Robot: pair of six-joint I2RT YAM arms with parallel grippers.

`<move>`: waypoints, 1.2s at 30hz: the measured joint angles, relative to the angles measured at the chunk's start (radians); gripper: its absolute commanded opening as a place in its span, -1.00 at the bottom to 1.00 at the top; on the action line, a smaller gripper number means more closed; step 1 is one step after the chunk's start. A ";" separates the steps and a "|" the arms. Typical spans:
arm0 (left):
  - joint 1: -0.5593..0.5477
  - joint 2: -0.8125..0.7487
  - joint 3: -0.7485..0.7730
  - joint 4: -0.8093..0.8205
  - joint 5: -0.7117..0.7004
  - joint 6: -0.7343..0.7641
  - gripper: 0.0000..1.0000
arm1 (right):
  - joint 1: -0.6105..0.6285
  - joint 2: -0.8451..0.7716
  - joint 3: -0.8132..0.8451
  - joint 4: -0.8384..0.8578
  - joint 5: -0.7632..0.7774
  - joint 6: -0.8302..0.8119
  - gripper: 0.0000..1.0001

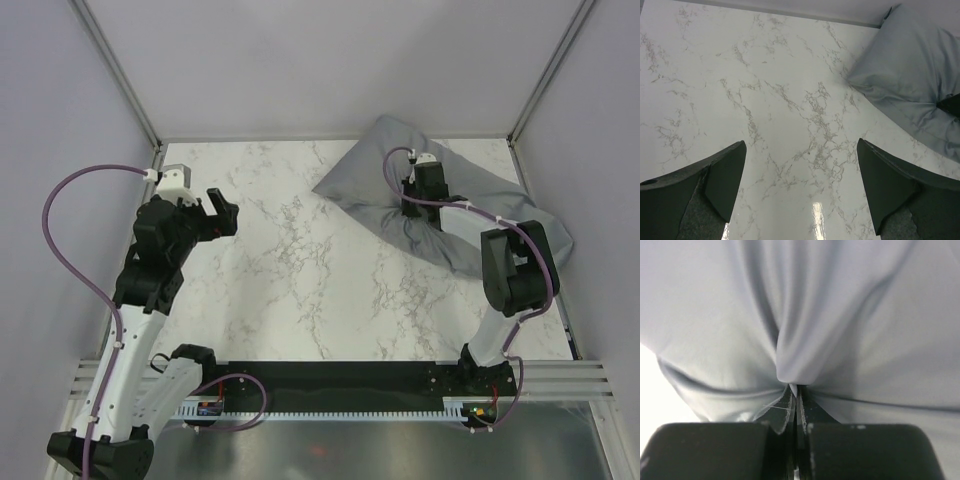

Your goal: Remove the pillowcase from the pillow

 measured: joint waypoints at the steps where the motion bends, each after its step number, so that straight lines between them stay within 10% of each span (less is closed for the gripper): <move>1: 0.000 0.003 0.000 0.000 0.000 0.000 0.96 | 0.021 -0.012 -0.015 0.012 -0.007 0.000 -1.00; 20: -0.021 0.086 -0.013 0.000 -0.018 -0.016 0.92 | 0.498 -0.338 -0.319 0.000 -0.172 0.046 -1.00; 36: -0.320 0.355 -0.288 0.151 -0.165 -0.238 0.93 | 0.534 -0.647 -0.557 -0.028 -0.232 0.143 -1.00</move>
